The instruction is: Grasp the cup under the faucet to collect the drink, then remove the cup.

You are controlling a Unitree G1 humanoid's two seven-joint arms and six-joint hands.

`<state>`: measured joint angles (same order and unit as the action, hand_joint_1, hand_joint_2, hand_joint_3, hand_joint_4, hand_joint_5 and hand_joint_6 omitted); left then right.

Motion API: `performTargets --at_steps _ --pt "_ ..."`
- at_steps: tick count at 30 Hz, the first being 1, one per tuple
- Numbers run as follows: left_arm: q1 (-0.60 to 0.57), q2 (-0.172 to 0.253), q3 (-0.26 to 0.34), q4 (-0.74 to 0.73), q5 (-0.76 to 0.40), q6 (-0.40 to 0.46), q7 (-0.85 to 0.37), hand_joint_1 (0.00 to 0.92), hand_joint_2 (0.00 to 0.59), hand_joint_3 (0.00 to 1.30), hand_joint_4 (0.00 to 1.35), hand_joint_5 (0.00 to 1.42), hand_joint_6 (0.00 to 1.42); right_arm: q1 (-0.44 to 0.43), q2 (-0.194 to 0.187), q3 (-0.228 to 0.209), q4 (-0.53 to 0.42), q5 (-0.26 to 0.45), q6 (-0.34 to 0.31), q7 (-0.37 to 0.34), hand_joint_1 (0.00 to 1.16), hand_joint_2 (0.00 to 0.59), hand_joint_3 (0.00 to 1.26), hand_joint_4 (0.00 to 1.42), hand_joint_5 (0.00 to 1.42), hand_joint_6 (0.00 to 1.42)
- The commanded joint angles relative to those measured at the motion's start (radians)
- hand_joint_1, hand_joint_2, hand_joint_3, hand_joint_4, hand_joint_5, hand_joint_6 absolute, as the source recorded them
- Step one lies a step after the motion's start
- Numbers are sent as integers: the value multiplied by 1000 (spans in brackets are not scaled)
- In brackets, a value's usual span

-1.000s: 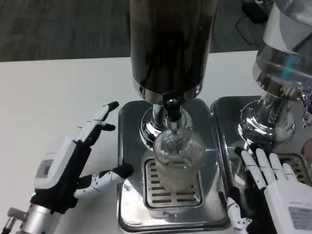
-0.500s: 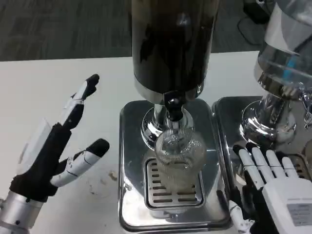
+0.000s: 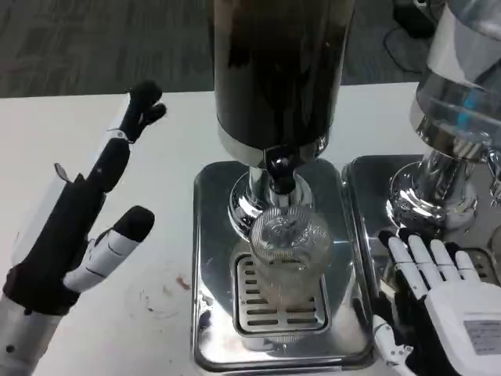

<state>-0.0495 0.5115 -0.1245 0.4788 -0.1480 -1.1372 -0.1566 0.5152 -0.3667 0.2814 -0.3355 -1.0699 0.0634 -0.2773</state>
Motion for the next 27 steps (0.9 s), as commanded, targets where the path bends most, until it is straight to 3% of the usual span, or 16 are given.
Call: performTargets --at_steps 1,11,19,27 --pt "20 2 7 -83 -54 42 -88 0 162 15 0 123 72 -19 -18 -11 18 18 -18 18 46 520 25 0 0 0" --pt "35 -11 7 -224 -153 172 -261 0 173 0 0 84 32 -35 -36 -24 30 48 -30 25 43 522 33 0 0 0" --pt "-9 -24 3 -280 -224 270 -434 0 176 17 0 81 9 -20 -15 -21 27 45 -14 13 33 525 34 0 0 0" --pt "-38 -52 28 -288 -237 316 -520 0 179 41 0 88 22 -20 10 -19 31 37 -12 7 22 518 34 0 0 0"
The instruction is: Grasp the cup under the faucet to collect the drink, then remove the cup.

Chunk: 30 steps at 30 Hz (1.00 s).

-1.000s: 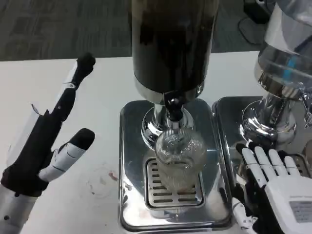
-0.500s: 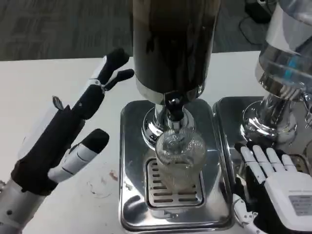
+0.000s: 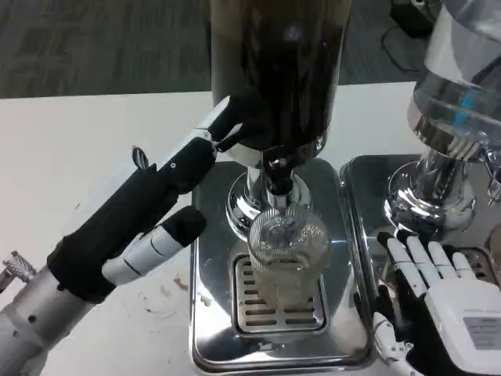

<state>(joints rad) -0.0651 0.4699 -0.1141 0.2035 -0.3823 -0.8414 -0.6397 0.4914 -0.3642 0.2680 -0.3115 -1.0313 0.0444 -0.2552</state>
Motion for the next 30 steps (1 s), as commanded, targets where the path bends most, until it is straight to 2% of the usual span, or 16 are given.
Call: performTargets --at_steps 1,13,30 --pt "-25 -13 19 -13 -5 26 -47 0 180 44 0 90 22 4 11 -5 8 -1 8 -14 21 518 34 0 0 0" --pt "-45 -45 28 -13 1 85 -136 0 181 83 0 129 62 13 36 6 12 -10 13 -29 9 510 35 0 0 0" --pt "-48 -44 22 -51 -11 144 -219 0 183 131 0 178 123 23 57 13 11 -15 26 -46 2 509 44 0 0 0"
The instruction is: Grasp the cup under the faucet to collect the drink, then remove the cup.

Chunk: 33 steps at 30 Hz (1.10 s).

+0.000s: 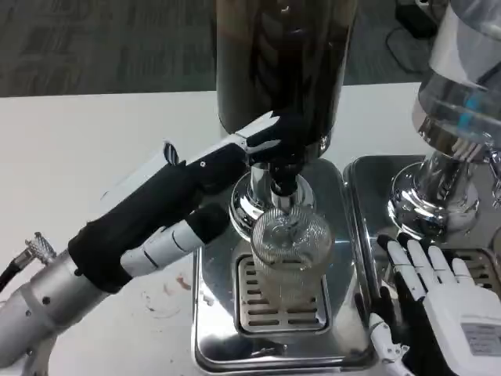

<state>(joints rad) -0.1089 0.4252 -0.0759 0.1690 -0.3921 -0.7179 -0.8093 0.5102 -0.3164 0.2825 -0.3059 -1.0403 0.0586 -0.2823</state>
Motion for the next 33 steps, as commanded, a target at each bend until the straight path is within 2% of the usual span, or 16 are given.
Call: performTargets --at_steps 1,16,20,26,28,30,33 --pt "-6 1 -17 -16 -1 24 -55 0 183 131 0 178 124 3 10 -1 7 -5 12 -21 1 509 44 0 0 0" --pt "-54 68 -21 -18 76 -35 -124 0 202 105 0 120 64 -15 23 6 27 -3 13 -28 0 512 44 0 0 0" --pt "-81 108 -10 -19 159 -114 -108 0 225 96 0 106 44 -23 28 5 35 0 12 -27 0 512 44 0 0 0" --pt "-75 117 -26 -12 159 -120 -100 0 229 96 0 94 27 -17 39 -2 35 17 12 -37 0 511 44 0 0 0" --pt "-73 118 -28 -14 159 -120 -96 0 229 96 0 94 26 -14 44 -14 30 53 4 -35 5 498 44 0 0 0" --pt "-70 120 -29 -16 160 -119 -91 0 231 96 0 93 25 -9 62 -41 23 149 -17 -20 24 488 44 0 0 0" --pt "-65 121 -28 -22 164 -116 -77 0 232 96 0 93 24 -17 86 -85 17 345 -81 14 184 432 16 0 0 0"
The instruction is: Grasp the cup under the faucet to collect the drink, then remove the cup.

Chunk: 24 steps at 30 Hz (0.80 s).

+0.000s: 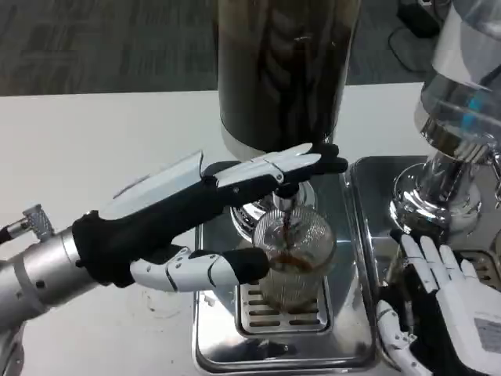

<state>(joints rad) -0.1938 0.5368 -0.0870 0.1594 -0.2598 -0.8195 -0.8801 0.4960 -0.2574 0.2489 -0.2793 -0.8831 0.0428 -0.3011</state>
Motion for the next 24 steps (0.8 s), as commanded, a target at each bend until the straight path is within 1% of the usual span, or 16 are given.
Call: performTargets --at_steps 1,3,5,7,8,9,11,12,14,15,16,20,22,24 --pt "22 10 -17 -15 32 -13 -1 0 232 96 0 93 24 -12 32 -57 -19 228 -74 49 210 422 5 0 0 0" --pt "28 10 -16 -21 33 -7 10 0 232 96 0 93 23 -32 61 -72 -33 339 -54 109 266 378 0 0 0 2" --pt "37 9 -14 -28 33 0 23 0 232 96 0 93 23 -50 66 -80 -53 386 -51 148 335 319 0 0 0 16" --pt "43 8 -15 -32 32 6 31 0 233 96 0 93 23 -62 56 -82 -69 391 -63 167 365 306 0 0 0 7" --pt "46 8 -16 -35 31 11 36 0 233 97 0 93 23 -67 55 -85 -79 404 -63 181 380 288 0 0 0 3" --pt "47 9 -17 -38 31 15 40 0 233 98 0 93 23 -73 55 -89 -85 426 -61 200 386 282 0 0 0 1" --pt "50 8 -16 -44 33 18 48 0 233 101 0 93 23 -78 53 -90 -102 433 -45 225 405 273 0 0 0 0" --pt "51 7 -15 -49 35 19 54 0 233 102 0 93 22 -83 46 -90 -111 434 -36 247 466 233 0 0 0 0" --pt "52 6 -15 -58 37 24 62 0 234 103 0 93 22 -91 36 -88 -127 428 -18 283 530 215 0 0 0 0" --pt "53 6 -15 -62 39 28 66 0 234 103 0 93 22 -94 34 -89 -133 427 -9 297 534 213 0 0 0 0" --pt "54 6 -16 -66 40 31 69 0 234 104 0 93 23 -96 36 -93 -137 434 1 311 541 198 0 0 0 0" --pt "58 5 -20 -85 46 53 80 0 234 104 0 93 23 -118 34 -95 -145 443 38 361 557 184 0 0 0 0" --pt "59 4 -21 -91 47 61 81 0 235 105 0 93 24 -135 32 -91 -139 455 43 384 620 162 0 0 0 0" --pt "61 5 -22 -96 47 68 84 0 235 105 0 93 24 -137 40 -93 -133 472 27 386 642 154 0 0 0 0"
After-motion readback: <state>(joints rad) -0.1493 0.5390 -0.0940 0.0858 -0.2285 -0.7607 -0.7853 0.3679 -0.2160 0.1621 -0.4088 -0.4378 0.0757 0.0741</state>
